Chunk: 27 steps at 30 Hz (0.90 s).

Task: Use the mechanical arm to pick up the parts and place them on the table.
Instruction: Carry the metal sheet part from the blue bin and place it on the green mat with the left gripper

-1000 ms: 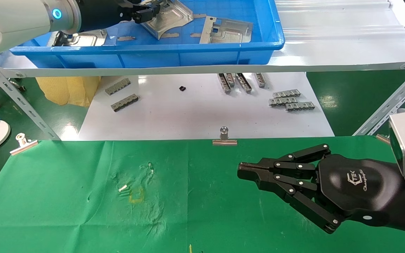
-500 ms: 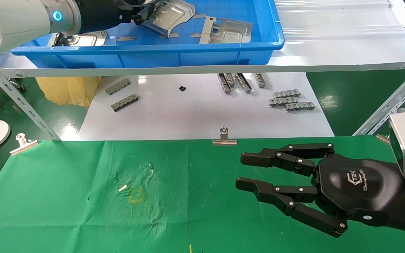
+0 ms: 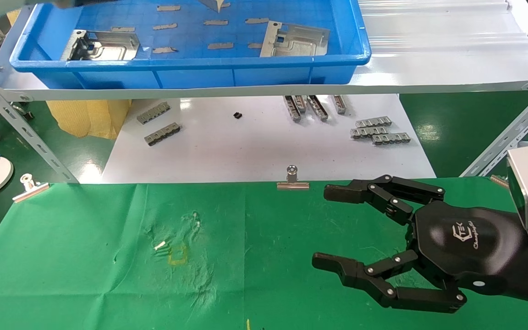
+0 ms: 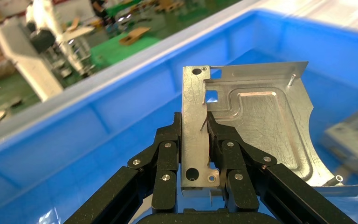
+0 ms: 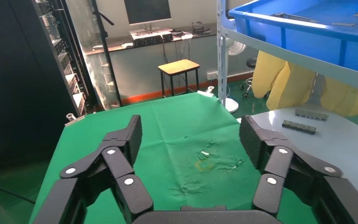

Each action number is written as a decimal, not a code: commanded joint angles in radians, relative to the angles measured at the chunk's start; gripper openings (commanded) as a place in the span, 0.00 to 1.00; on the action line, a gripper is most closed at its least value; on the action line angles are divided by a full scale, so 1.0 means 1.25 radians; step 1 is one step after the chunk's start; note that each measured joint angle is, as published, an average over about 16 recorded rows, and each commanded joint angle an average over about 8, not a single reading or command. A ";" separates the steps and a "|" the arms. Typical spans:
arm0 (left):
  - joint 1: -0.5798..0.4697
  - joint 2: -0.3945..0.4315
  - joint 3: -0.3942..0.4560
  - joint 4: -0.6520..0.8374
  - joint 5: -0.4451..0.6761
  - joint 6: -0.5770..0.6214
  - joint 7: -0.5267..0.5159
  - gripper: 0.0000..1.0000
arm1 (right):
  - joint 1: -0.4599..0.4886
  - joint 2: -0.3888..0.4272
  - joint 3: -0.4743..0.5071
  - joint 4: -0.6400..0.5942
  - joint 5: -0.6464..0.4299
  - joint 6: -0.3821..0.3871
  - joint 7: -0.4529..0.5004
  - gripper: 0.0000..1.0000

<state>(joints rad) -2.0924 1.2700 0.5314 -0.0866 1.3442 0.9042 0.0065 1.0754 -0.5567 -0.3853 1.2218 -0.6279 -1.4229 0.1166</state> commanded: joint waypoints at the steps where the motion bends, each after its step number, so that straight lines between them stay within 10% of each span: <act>1: -0.007 -0.012 -0.006 -0.002 -0.010 0.031 0.015 0.00 | 0.000 0.000 0.000 0.000 0.000 0.000 0.000 1.00; 15: 0.010 -0.180 -0.021 -0.046 -0.059 0.514 0.173 0.00 | 0.000 0.000 0.000 0.000 0.000 0.000 0.000 1.00; 27: 0.220 -0.333 0.138 -0.295 -0.102 0.545 0.315 0.00 | 0.000 0.000 0.000 0.000 0.000 0.000 0.000 1.00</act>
<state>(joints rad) -1.8391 0.8838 0.6859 -0.3961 1.2345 1.5788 0.4094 1.0754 -0.5567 -0.3853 1.2218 -0.6279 -1.4229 0.1166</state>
